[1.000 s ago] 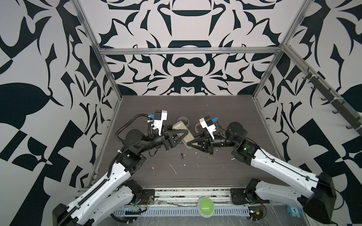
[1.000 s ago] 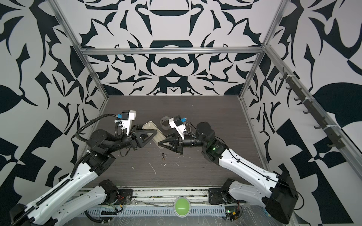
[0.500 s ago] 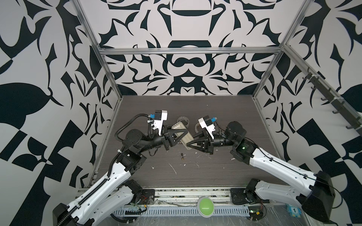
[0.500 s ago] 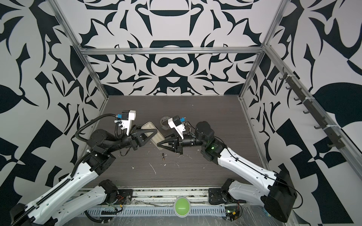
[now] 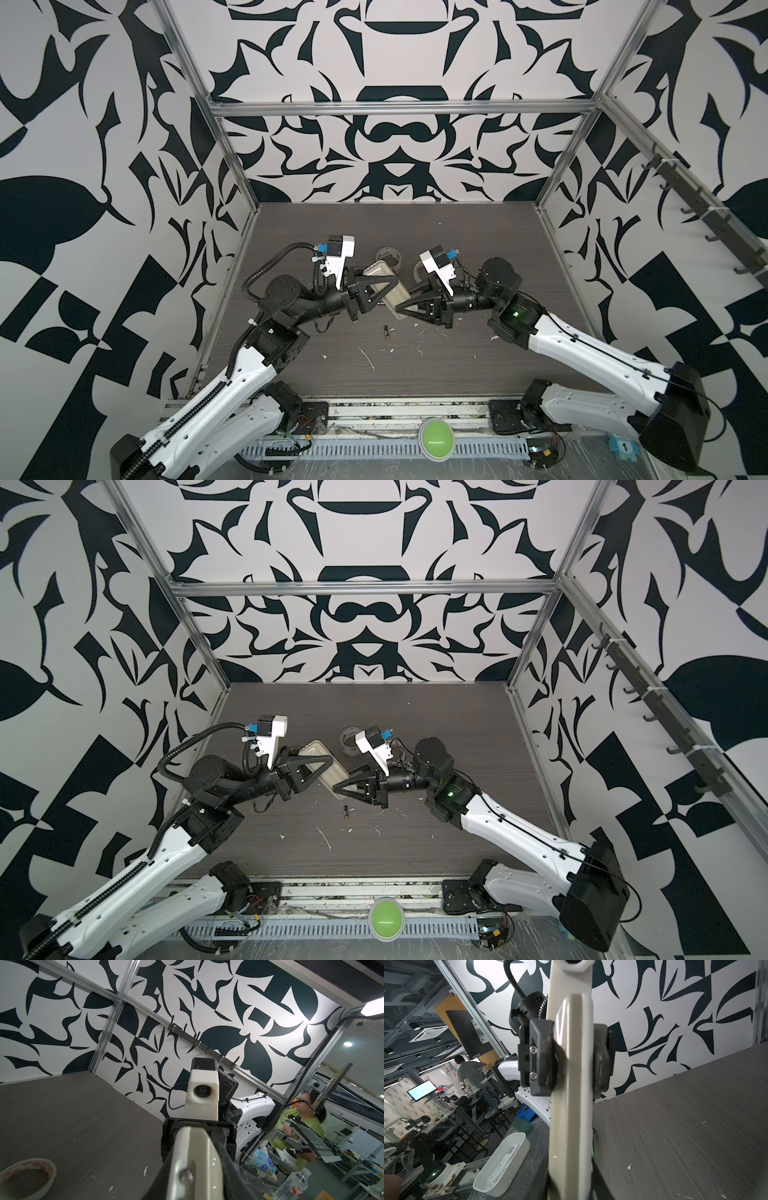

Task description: Load the batteries into the remote control

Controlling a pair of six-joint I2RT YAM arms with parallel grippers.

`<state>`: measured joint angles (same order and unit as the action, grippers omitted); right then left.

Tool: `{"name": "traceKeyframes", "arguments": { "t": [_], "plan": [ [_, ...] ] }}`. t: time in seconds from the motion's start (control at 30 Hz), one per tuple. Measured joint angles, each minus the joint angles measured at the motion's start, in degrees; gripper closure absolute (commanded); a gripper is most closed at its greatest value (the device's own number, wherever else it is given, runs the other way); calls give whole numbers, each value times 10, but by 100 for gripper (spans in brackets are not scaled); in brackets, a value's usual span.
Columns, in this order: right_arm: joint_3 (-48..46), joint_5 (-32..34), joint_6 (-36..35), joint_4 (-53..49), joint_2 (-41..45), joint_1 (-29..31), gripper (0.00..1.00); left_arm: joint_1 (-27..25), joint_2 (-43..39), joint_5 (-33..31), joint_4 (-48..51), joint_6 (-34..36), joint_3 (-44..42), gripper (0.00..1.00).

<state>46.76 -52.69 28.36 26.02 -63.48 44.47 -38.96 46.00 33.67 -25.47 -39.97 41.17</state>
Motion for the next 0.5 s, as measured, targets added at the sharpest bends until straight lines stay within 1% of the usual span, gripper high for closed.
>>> {"name": "traceKeyframes", "arguments": {
  "t": [0.07, 0.3, 0.5],
  "plan": [
    [0, 0, -1, 0, 0, -2, 100, 0, -4, -1, 5, 0, 0, 60],
    [0, -5, -3, 0, -1, -2, 100, 0, -13, -2, 11, -1, 0, 60],
    [0, -17, -5, 0, -4, -2, 100, 0, -13, -4, 13, 3, 0, 70]
  ]
}}
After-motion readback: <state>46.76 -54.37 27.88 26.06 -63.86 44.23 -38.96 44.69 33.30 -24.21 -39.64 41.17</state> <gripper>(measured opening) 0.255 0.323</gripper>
